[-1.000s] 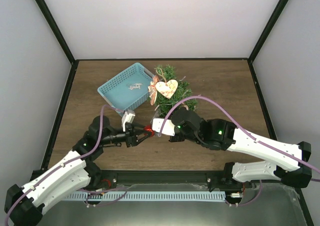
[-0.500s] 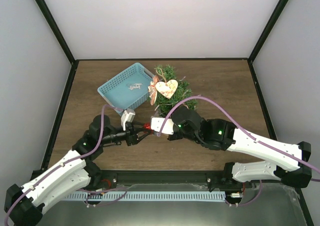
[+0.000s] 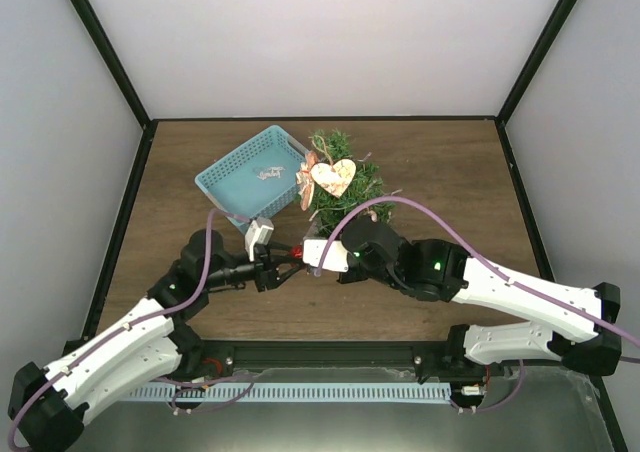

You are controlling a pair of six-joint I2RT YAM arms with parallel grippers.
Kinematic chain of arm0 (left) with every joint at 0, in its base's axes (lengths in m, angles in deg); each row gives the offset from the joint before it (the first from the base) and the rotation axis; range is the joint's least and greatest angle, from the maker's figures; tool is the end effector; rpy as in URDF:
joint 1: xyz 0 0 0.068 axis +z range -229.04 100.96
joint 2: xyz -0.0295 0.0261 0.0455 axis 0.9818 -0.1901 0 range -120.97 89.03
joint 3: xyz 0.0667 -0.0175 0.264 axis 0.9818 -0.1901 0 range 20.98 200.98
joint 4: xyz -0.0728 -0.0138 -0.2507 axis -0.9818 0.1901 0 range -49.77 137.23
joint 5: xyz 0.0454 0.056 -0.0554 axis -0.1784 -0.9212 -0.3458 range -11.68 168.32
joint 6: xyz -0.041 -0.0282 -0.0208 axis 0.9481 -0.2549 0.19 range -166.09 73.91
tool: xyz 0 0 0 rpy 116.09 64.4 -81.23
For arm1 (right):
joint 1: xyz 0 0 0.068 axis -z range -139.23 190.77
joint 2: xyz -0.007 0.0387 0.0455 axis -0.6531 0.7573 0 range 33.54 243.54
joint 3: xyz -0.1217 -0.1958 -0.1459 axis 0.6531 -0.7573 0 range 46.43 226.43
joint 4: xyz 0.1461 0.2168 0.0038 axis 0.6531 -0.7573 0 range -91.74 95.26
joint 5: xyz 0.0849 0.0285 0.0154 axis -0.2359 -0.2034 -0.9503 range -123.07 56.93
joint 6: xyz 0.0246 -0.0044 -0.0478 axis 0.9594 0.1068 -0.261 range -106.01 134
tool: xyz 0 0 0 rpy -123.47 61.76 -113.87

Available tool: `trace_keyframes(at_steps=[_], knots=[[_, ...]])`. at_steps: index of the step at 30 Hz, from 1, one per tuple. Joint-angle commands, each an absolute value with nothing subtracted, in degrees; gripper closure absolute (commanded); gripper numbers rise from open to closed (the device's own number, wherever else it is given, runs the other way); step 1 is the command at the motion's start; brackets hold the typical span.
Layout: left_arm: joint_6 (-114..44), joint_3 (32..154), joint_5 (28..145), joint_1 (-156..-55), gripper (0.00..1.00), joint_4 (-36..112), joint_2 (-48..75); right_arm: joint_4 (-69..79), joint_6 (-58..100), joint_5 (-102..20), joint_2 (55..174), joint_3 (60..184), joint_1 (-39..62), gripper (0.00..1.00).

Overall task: Decorate the small christmas tree
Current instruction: Hang the decoration item on the Christmas tree.

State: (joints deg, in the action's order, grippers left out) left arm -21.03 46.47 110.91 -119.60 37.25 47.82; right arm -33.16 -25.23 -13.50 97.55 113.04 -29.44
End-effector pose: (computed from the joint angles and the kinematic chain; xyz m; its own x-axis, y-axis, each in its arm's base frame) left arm 0.1204 -0.1283 0.2560 -0.5528 0.0034 -0.8333 0.7870 0.3309 -0.5207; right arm 0.0902 0.2157 0.3588 0.3490 -0.7899 -0.5042 -0.7408 0.0970 -0.6647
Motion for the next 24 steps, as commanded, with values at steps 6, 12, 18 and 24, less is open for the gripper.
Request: trace_keyframes(at_steps=[6,12,18,24], knots=[[-22.3,47.3,111.1,-120.3,0.62,34.1,46.6,-35.2,-25.2,-12.9,97.8,112.7,-29.7,0.99],[-23.1,48.4,112.4,-120.7,0.62,34.8,46.1,-34.7,-25.3,-12.1,96.8,112.2,-29.7,0.99],[-24.1,48.4,111.9,-121.3,0.62,35.5,46.0,-34.6,-25.7,-11.6,96.4,111.5,-29.7,0.99],[-25.3,48.7,109.3,-122.2,0.63,37.0,46.0,-34.3,-26.5,-9.6,96.5,111.5,-29.6,0.99]])
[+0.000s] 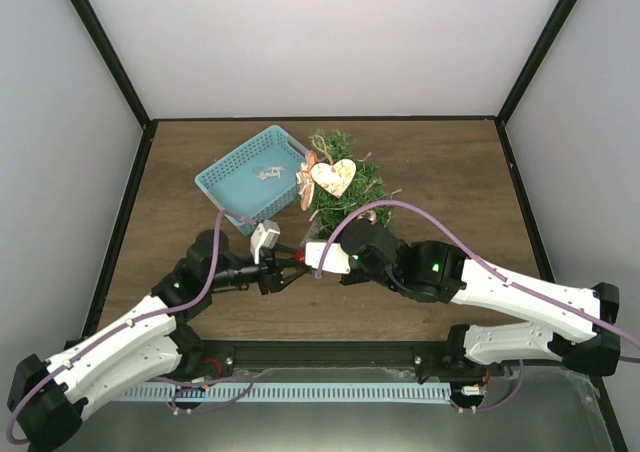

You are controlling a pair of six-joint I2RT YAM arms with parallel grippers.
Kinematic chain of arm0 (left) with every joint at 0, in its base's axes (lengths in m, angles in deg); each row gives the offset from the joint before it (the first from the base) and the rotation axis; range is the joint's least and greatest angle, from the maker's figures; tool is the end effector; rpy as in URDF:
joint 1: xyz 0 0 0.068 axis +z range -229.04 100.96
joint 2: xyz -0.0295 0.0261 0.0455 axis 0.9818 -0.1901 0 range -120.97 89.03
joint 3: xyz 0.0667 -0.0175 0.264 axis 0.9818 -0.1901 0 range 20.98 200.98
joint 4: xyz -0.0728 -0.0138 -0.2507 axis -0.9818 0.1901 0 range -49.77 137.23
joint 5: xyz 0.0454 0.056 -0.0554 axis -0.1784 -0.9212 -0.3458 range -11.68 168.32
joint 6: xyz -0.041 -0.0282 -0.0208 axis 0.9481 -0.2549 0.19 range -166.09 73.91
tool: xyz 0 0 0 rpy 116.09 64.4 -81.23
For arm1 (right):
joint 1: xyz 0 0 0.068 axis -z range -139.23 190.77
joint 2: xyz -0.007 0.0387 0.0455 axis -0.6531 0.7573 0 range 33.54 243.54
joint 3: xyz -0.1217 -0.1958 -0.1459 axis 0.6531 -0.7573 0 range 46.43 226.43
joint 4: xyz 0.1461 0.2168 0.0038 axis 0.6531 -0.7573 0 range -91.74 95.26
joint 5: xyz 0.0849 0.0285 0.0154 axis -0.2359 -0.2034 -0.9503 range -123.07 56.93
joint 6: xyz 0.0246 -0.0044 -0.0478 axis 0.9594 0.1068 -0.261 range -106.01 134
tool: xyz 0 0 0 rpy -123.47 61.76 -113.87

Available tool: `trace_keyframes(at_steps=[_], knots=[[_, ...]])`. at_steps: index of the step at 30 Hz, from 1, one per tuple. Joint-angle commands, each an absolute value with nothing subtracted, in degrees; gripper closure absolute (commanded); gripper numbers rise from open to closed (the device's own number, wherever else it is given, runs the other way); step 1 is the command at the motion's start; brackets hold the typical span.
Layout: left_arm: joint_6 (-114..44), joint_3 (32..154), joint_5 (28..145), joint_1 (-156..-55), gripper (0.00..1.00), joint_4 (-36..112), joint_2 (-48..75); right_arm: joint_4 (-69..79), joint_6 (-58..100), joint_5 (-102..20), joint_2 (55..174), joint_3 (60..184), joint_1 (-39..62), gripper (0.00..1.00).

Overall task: Decorate the small christmas tree
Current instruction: Hang the decoration item on the Christmas tree.

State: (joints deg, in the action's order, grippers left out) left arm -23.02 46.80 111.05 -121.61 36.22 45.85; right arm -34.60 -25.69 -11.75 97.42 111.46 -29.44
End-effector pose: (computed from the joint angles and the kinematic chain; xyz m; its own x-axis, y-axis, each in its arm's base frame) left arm 0.1198 -0.1361 0.2545 -0.5312 0.0403 -0.8463 0.8135 0.3036 -0.4961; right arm 0.0904 0.2131 0.3483 0.3355 -0.8247 -0.4554 -0.7358 0.0725 -0.6733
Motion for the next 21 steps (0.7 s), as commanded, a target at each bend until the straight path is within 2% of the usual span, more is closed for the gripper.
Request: trace_keyframes(at_steps=[1,21], knots=[[-25.5,48.8,109.1,-122.3,0.63,37.5,45.9,-34.2,-26.5,-9.2,96.5,111.5,-29.6,0.99],[-24.6,50.1,103.0,-122.5,0.63,40.1,45.8,-31.3,-28.4,-10.4,98.0,112.6,-29.4,0.99]])
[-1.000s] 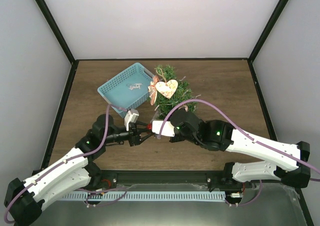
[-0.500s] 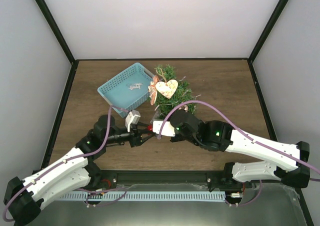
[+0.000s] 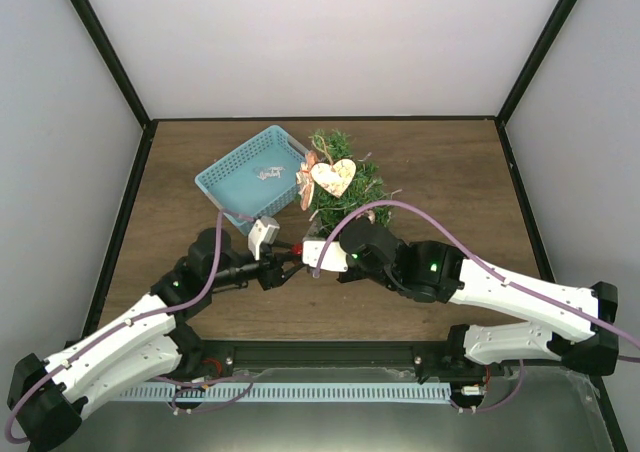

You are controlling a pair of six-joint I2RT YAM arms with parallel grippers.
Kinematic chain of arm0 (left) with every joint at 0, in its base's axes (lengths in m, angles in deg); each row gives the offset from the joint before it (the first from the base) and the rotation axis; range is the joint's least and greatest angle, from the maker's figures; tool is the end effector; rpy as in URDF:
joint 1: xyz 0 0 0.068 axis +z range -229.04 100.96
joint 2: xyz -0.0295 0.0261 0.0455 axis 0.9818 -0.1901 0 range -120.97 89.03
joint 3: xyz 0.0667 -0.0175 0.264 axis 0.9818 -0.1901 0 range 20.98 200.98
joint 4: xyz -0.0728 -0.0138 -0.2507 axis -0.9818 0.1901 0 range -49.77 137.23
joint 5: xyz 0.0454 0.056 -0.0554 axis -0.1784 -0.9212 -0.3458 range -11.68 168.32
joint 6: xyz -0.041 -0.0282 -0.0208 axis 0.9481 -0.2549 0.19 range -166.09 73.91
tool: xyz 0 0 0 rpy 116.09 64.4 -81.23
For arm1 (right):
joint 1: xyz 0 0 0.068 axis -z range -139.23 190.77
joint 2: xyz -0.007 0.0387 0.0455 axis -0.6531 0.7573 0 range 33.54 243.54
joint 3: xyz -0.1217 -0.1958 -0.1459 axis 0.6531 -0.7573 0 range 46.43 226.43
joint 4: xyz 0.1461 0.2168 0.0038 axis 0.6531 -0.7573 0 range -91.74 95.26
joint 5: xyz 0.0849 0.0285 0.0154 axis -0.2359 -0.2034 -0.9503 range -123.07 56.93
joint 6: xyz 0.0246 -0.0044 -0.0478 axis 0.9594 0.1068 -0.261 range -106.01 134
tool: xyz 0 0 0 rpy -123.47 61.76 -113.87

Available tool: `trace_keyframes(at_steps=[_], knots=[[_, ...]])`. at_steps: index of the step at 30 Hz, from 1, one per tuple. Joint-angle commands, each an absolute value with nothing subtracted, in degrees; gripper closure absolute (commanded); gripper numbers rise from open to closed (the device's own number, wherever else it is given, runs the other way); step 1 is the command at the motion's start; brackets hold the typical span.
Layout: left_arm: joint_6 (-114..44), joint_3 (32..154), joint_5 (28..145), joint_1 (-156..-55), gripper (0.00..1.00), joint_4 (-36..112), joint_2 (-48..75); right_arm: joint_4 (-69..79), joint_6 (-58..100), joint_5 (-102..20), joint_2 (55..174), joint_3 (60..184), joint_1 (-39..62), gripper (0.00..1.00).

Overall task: Decorate the small christmas tree
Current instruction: Hang the decoration item on the Christmas tree.

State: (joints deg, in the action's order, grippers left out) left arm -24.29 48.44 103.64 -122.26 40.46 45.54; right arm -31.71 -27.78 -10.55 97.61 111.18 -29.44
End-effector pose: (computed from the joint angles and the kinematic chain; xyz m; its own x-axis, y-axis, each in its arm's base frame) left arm 0.1225 -0.1360 0.2556 -0.5304 0.0377 -0.8469 0.7769 0.4216 -0.4677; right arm 0.0923 0.2164 0.3505 0.3600 -0.8172 -0.4502 -0.7037 0.0789 -0.7061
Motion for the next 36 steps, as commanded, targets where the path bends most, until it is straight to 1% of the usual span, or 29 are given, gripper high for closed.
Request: trace_keyframes(at_steps=[1,6,19,27,36], knots=[[-24.4,50.1,103.7,-122.5,0.63,39.8,45.9,-31.5,-28.3,-10.1,98.1,112.7,-29.4,0.99],[-22.6,48.1,107.2,-122.5,0.63,35.6,48.1,-32.8,-27.2,-8.9,97.9,112.8,-29.4,0.99],[-21.2,45.6,103.4,-122.5,0.63,37.2,51.1,-32.1,-27.6,-9.2,96.8,112.9,-29.4,0.99],[-22.2,46.0,102.6,-122.5,0.63,38.3,51.1,-30.3,-28.4,-10.1,96.1,113.1,-29.4,0.99],[-22.1,46.0,105.7,-122.5,0.63,36.8,48.7,-33.9,-26.6,-11.0,97.3,113.3,-29.4,0.99]])
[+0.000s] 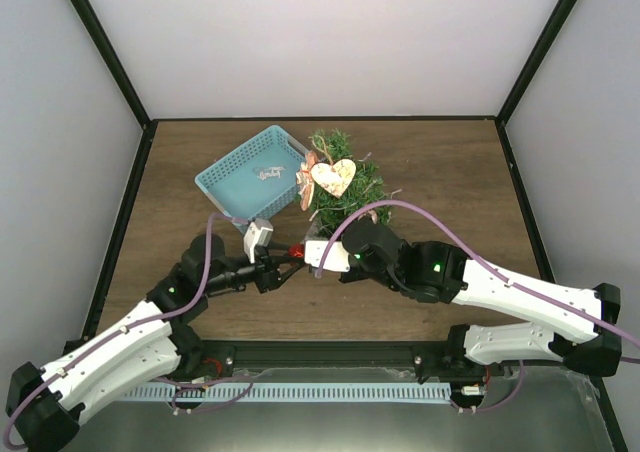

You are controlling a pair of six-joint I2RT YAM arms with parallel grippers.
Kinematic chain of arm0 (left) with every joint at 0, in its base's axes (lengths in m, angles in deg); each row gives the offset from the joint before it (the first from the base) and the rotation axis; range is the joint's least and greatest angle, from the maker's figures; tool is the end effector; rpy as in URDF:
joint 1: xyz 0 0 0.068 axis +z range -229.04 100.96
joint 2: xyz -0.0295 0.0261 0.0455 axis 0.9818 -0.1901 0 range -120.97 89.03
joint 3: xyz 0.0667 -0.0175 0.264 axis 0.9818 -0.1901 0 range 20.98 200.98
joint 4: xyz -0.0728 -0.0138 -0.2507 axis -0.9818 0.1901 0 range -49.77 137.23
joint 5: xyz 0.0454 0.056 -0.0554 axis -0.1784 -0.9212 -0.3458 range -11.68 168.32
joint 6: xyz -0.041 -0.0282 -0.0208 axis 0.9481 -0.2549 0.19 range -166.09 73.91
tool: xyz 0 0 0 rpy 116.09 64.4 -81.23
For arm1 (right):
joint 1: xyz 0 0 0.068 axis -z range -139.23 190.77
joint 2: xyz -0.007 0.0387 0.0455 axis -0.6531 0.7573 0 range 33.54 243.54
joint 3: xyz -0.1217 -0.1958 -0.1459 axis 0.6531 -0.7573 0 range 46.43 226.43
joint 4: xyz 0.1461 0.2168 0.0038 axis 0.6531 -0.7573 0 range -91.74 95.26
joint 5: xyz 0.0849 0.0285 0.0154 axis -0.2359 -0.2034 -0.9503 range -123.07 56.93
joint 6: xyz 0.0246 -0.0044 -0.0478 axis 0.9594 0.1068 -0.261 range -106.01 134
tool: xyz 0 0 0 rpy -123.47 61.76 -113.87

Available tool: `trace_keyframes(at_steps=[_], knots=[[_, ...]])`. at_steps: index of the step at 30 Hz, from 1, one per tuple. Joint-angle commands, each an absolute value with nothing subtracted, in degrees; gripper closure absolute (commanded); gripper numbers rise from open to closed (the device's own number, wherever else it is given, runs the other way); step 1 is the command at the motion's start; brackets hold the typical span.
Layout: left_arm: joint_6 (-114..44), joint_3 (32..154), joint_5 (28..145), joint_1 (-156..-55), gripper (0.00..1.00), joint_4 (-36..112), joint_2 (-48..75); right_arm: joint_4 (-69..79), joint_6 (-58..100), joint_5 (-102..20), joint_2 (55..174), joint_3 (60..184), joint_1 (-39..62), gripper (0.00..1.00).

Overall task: Decorate the small christmas tree
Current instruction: Hang the decoration item on the Christmas tree.

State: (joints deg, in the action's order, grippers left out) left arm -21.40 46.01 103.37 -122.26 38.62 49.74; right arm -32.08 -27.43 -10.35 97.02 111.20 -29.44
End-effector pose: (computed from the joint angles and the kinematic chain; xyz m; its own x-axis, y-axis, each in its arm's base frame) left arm 0.1147 -0.1284 0.2553 -0.5298 -0.0214 -0.8478 0.7706 0.4052 -0.4918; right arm 0.0915 0.2137 0.3523 0.3549 -0.8162 -0.4559 -0.7033 0.0882 -0.7054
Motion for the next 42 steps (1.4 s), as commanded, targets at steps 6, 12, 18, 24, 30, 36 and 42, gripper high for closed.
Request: trace_keyframes(at_steps=[6,12,18,24,30,36,42], knots=[[-22.1,45.7,107.6,-122.5,0.63,35.0,47.8,-36.4,-25.3,-11.1,97.4,113.5,-29.4,0.99],[-21.7,45.3,109.4,-122.5,0.63,33.1,48.0,-36.6,-25.6,-10.7,96.9,114.4,-29.4,0.99],[-21.6,44.9,109.3,-122.5,0.62,32.6,47.6,-34.9,-26.8,-10.1,96.6,114.0,-29.3,0.99],[-22.1,44.9,109.4,-122.5,0.62,33.0,47.3,-34.6,-27.7,-9.3,96.6,113.9,-28.9,0.99],[-22.5,45.4,106.1,-122.5,0.62,35.6,47.4,-33.6,-29.7,-8.4,95.7,113.7,-28.0,0.99],[-22.8,45.8,104.8,-122.5,0.63,36.0,46.8,-33.5,-29.6,-9.6,96.9,114.0,-27.9,0.99],[-23.0,46.4,103.2,-122.5,0.62,37.0,46.7,-32.4,-30.1,-11.0,98.4,114.2,-27.9,0.99]])
